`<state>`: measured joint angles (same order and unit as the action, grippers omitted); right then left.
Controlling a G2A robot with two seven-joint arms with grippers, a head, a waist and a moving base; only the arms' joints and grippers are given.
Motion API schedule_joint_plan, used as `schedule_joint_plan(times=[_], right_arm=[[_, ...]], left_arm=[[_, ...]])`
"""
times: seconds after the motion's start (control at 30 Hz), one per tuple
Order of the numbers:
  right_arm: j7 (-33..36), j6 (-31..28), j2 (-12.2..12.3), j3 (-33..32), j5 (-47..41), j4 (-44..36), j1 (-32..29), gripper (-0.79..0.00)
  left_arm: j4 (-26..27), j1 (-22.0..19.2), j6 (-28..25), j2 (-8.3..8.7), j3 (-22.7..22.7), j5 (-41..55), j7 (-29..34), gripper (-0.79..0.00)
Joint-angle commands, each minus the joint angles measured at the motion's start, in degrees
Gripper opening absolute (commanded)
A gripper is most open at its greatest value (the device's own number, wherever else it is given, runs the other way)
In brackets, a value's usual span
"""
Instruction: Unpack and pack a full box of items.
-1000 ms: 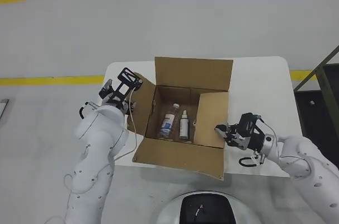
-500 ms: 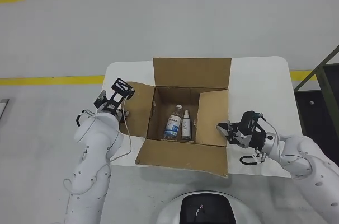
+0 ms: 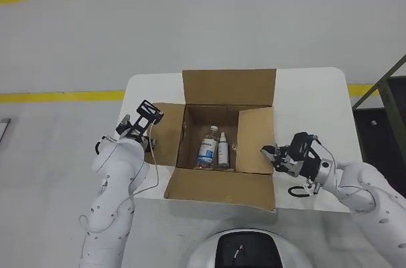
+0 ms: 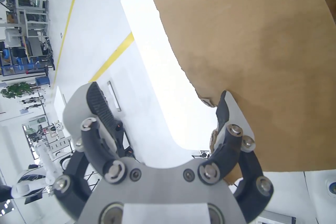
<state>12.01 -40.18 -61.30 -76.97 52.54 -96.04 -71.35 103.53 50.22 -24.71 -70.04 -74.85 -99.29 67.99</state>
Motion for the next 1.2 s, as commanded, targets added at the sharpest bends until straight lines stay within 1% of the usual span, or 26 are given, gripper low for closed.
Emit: schedule_joint_plan(times=[0.0,0.2,0.33,0.43,0.47,0.53,0.63,0.83,0.97,1.0,1.07,1.17], right_arm=[[-1.4,0.4,0.1,-1.0,-0.5,-0.9,-0.5,-0.785],[-5.3,1.6,0.4,-5.1,-1.9,-4.3,-3.3,-0.785],[-7.0,2.2,0.7,-8.3,-3.6,-6.6,-6.1,-0.785],[-7.4,2.5,0.9,-10.8,-4.1,-7.6,-8.1,-0.785],[-7.5,2.6,1.0,-11.6,-4.3,-7.9,-8.8,-0.785],[-7.8,2.7,1.1,-13.2,-4.6,-8.2,-10.3,-0.785],[-8.3,2.7,1.3,-15.4,-4.8,-8.5,-12.5,-0.785],[-10.1,3.0,1.4,-18.5,-4.3,-8.2,-16.9,-0.785],[-11.4,3.3,1.4,-19.2,-2.9,-7.7,-19.2,-0.785],[-11.7,3.3,1.4,-19.2,-2.5,-7.7,-19.6,-0.785],[-11.8,3.5,1.3,-19.1,-1.2,-7.7,-20.3,-0.785],[-12.2,4.4,1.4,-19.0,3.3,-8.6,-20.9,-0.785]], left_arm=[[1.8,-0.6,0.0,-0.01,-0.3,0.3,-0.7,0.000],[6.7,-2.4,-1.7,0.02,-0.3,-0.1,-1.8,0.000],[8.8,-3.1,-2.4,-0.09,0.5,0.4,-2.0,0.000],[10.3,-3.3,-1.2,-0.41,1.3,3.6,-3.0,0.000],[10.7,-3.1,-0.2,-0.65,1.7,6.9,-3.8,0.000],[10.8,-2.8,3.5,-1.38,1.7,19.4,-5.6,0.000],[10.4,-3.6,3.5,-1.89,3.7,28.5,-6.5,0.000],[5.9,-3.3,7.3,-3.18,8.5,48.6,-9.4,0.000],[2.2,-2.6,8.5,-3.96,11.7,61.1,-11.3,0.000],[1.4,-2.8,8.0,-4.05,12.4,62.7,-11.0,0.000],[1.1,-2.9,7.7,-4.07,12.7,63.0,-10.8,0.000],[1.1,-2.9,7.7,-4.07,12.7,63.0,-10.8,0.000]])
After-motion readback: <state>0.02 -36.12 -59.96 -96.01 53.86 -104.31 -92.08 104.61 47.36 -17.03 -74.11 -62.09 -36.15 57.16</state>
